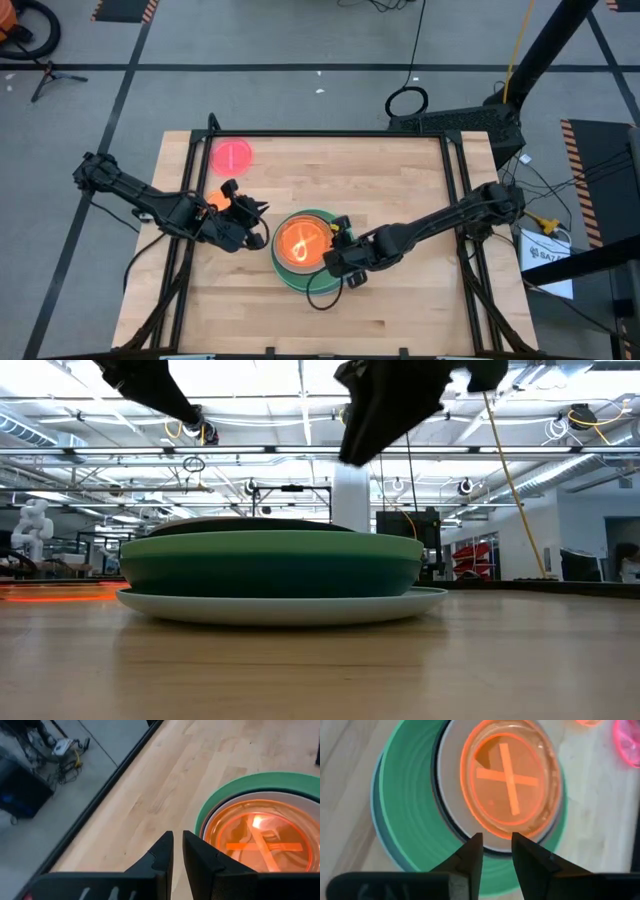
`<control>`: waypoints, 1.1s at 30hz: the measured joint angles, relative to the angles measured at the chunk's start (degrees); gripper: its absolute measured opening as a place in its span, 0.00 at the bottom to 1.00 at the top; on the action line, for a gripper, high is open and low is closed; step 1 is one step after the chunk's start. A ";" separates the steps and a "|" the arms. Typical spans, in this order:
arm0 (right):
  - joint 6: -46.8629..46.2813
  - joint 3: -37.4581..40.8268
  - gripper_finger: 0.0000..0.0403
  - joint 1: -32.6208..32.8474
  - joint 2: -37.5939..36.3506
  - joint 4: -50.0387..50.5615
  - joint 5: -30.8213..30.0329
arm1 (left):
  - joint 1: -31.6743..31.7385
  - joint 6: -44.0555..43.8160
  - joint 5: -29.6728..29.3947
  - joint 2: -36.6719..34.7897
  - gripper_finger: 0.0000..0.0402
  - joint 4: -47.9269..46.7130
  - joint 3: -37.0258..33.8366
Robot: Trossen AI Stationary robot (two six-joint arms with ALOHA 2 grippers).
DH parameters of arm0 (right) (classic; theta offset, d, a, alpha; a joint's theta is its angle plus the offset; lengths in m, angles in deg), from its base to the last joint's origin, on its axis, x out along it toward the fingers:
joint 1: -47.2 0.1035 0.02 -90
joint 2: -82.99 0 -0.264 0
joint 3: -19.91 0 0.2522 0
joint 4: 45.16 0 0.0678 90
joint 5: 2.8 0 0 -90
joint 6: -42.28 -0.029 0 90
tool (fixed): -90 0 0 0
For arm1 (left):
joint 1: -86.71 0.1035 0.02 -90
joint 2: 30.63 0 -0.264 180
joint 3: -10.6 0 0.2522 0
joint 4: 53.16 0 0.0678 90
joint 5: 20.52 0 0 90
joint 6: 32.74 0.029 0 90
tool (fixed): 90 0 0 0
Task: Stack plastic plates
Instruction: Stack the pink plate on the orange plate
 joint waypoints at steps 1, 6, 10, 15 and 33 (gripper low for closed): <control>-0.06 0.18 0.23 -0.11 -1.00 0.28 -0.24 | 0.00 -1.66 0.04 0.00 0.12 -0.61 0.00; 0.06 6.78 0.21 -1.12 -8.60 -4.17 -1.73 | 0.44 -15.89 0.74 -0.01 0.12 -7.04 0.00; 0.00 16.58 0.20 -3.04 -16.70 -14.09 -2.35 | 1.41 -29.80 3.65 0.01 0.12 -15.52 0.00; 0.66 28.89 0.20 -5.46 -26.37 -28.80 -2.71 | 4.68 -40.52 9.44 1.23 0.12 -25.03 0.00; 2.99 40.52 0.20 -8.99 -42.23 -37.82 -2.63 | 33.40 -13.20 26.10 10.36 0.12 -24.99 0.00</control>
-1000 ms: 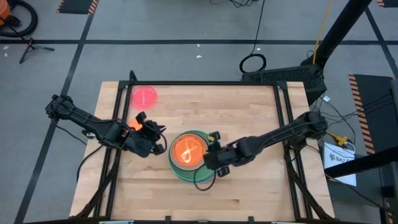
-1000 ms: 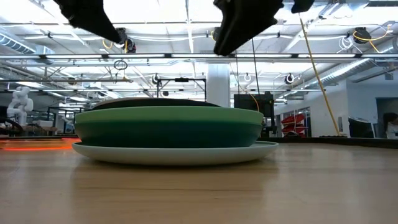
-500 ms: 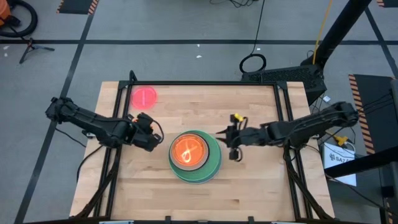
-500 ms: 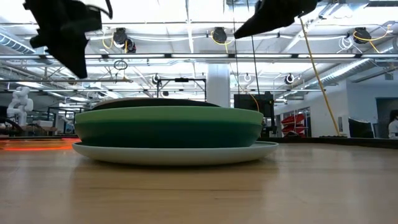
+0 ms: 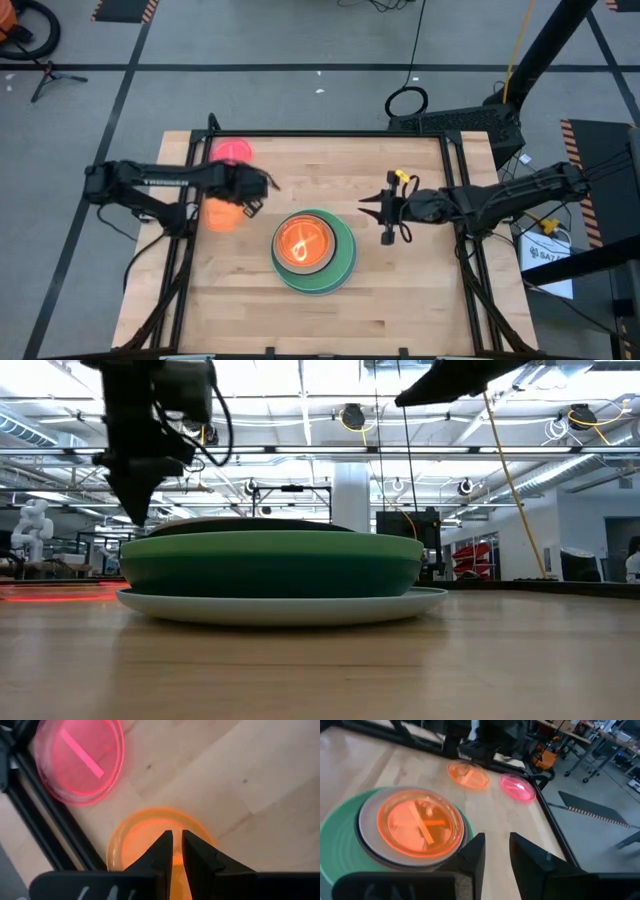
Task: Stack plastic plates
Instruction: Stack the pink plate on the orange plate
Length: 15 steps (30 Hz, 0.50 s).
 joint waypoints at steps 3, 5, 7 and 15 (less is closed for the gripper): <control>1.44 0.04 0.20 0.00 0.04 1.00 0.00 | 7.23 8.01 2.81 0.85 0.12 3.08 0.00; 1.66 0.04 0.20 0.00 0.04 0.91 0.00 | 11.76 13.41 4.41 1.86 0.12 5.83 0.02; 1.68 0.04 0.20 0.00 0.02 1.32 0.00 | 16.14 18.79 6.71 2.85 0.12 8.86 0.02; 1.69 0.04 0.20 0.00 0.04 2.13 0.00 | 29.87 32.65 12.28 10.78 0.12 17.20 0.07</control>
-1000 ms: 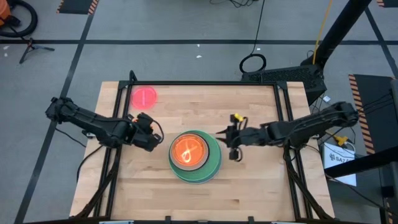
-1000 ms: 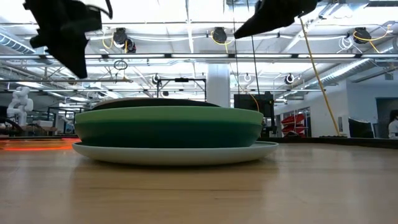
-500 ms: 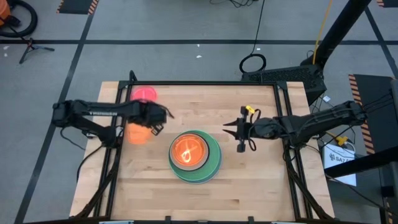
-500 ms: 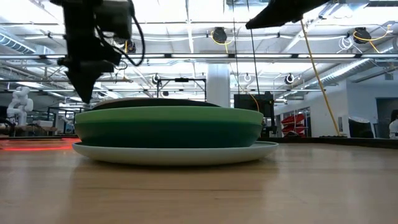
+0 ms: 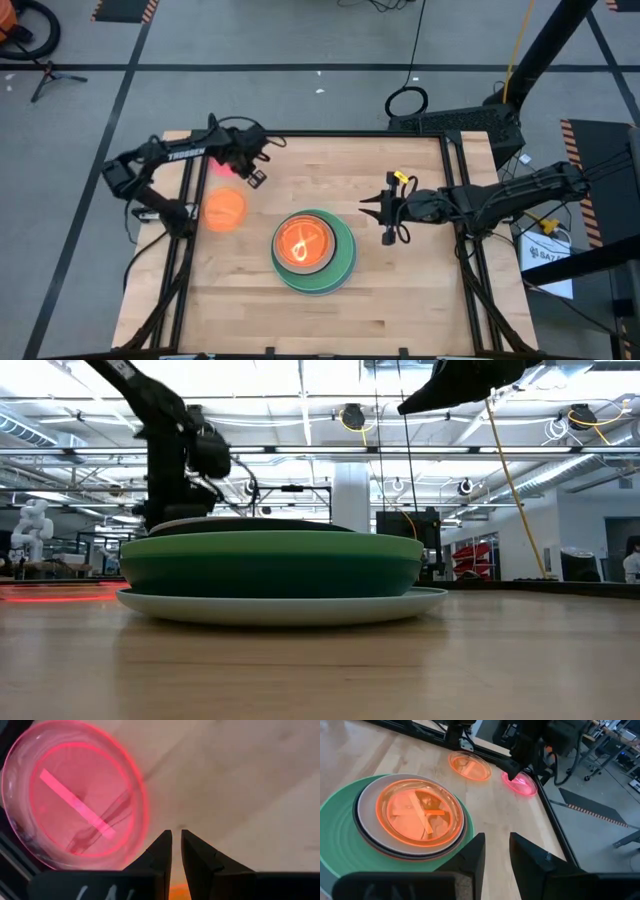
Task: Stack plastic plates
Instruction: Stack the pink plate on the orange plate
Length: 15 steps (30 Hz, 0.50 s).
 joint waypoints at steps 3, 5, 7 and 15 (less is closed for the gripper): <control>0.43 0.00 0.20 0.00 -0.02 -0.04 0.00 | 3.20 2.44 0.01 2.84 0.12 1.78 0.00; 0.83 0.00 0.20 0.00 0.00 -0.03 0.00 | 4.56 3.58 0.01 4.18 0.12 3.21 0.00; 0.88 0.00 0.20 0.00 0.00 -0.06 0.00 | 5.30 4.19 -0.02 4.84 0.12 5.11 0.00; 1.52 0.00 0.20 0.00 0.00 -0.03 0.00 | 5.76 4.33 -0.34 5.05 0.15 6.39 0.00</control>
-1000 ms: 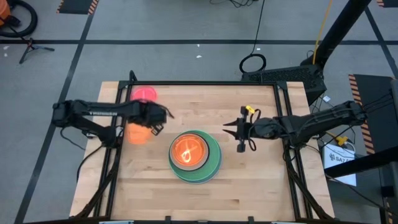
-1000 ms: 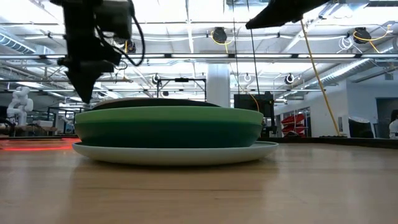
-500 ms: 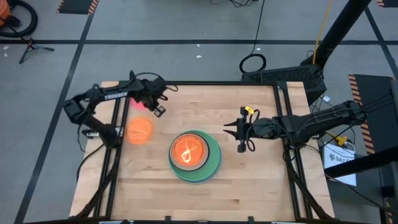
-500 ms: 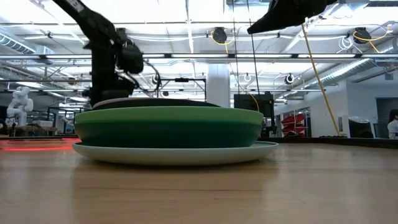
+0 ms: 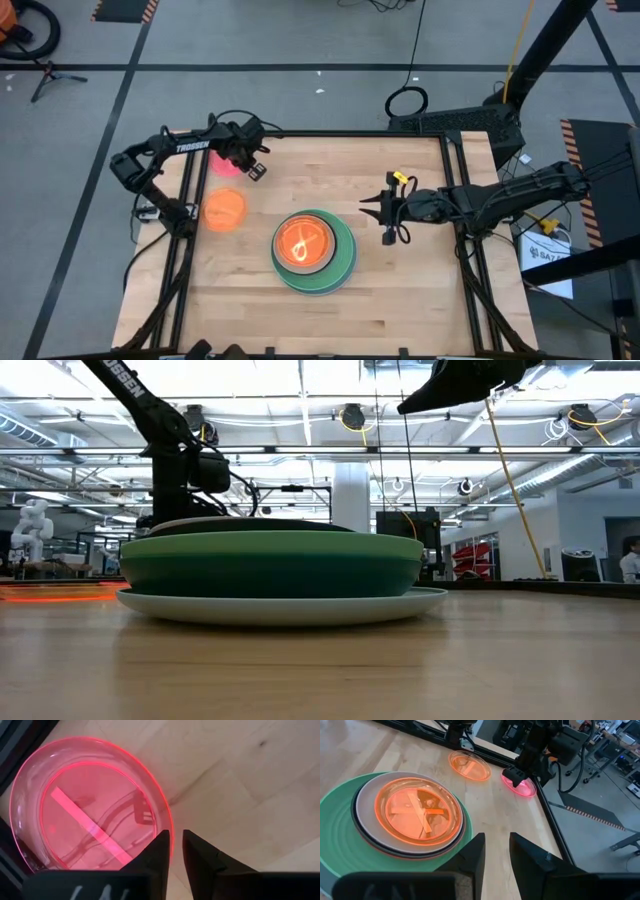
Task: Stack plastic plates
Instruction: Stack the pink plate on the orange plate
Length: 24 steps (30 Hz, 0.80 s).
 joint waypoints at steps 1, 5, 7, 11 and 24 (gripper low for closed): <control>-0.01 0.00 0.20 0.00 0.00 -0.01 0.00 | 0.02 -0.01 0.00 0.00 0.16 0.08 0.00; 0.01 0.00 0.20 0.00 0.00 -0.01 0.00 | -0.07 -0.25 -0.15 0.00 0.25 0.02 0.00; -0.01 0.00 0.20 0.00 0.00 0.01 0.02 | -0.07 -0.27 -1.60 0.00 0.30 0.09 0.00; -0.07 0.00 0.20 0.00 0.00 0.01 0.02 | -0.07 -0.97 -6.26 0.00 0.38 1.95 0.00; -0.31 -0.03 0.20 0.00 0.00 0.04 0.04 | -0.09 -1.00 -4.92 0.22 0.40 2.75 0.00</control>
